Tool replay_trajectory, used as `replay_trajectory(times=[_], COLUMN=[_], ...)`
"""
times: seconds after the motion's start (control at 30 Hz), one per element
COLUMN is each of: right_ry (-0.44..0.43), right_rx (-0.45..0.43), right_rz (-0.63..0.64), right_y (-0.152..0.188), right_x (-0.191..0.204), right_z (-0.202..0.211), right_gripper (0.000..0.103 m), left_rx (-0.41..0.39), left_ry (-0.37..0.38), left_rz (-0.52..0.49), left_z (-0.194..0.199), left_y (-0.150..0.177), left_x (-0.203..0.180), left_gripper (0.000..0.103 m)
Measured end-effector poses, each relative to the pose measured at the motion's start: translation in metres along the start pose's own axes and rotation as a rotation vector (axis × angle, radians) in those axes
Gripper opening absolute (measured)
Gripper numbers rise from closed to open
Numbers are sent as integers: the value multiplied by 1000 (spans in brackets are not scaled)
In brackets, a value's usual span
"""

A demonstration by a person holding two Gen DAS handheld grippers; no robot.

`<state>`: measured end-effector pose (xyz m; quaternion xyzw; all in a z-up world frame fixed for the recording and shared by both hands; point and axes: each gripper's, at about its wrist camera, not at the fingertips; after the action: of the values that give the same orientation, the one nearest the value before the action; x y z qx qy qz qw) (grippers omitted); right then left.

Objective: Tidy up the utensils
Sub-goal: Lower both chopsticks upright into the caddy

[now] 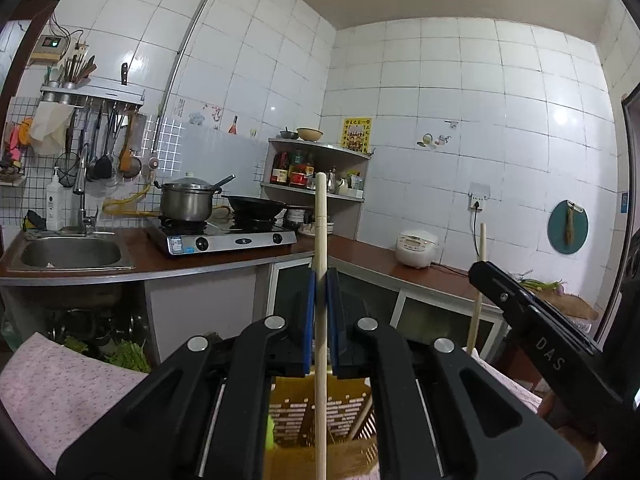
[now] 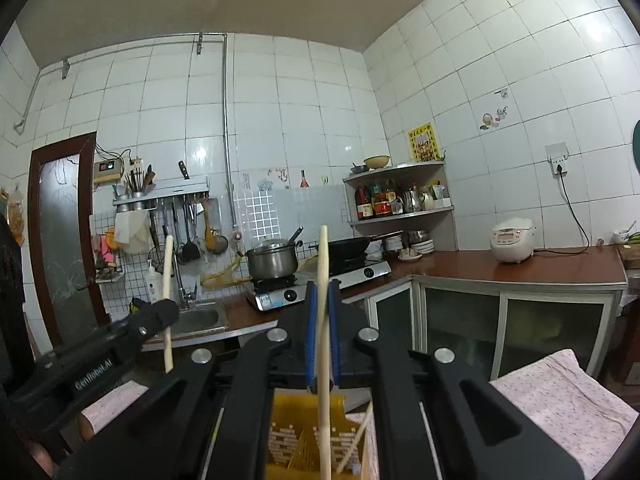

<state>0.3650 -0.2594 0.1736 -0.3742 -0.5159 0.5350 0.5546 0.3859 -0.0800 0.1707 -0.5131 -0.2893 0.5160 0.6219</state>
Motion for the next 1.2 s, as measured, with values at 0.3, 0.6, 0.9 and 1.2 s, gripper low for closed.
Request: replay_trajectory(times=[0.3,0.6,0.9,1.2], right_ry=[2,9,23,0], right_rx=[-79,-76,-42,-4], right_rz=[-3,-1,18,37], right_y=[0,23,44,69], right_x=[4,1,-4,-11], right_z=[-31,-61,-74,-74], right_gripper=[6,6,6,6], left_rx=[-73,-88,-69,-4], left_ry=[0,-22,-10,3], left_rz=[-24,-62,-46,-42], left_z=[-36,-68,-84,-87], left_y=[-9,16,40,67], left_x=[-2,7,23,33], left_gripper=[4,4,4,5])
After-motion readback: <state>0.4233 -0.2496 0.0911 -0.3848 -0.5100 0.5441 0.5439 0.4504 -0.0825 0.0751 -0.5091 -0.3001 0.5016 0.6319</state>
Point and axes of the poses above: each gripper's, at about its wrist camera, not at the fingertips, and z roughly against the way its jaws point, x to its left, y to its underside, and after that the axes turned 12 degrees about x, right-handed
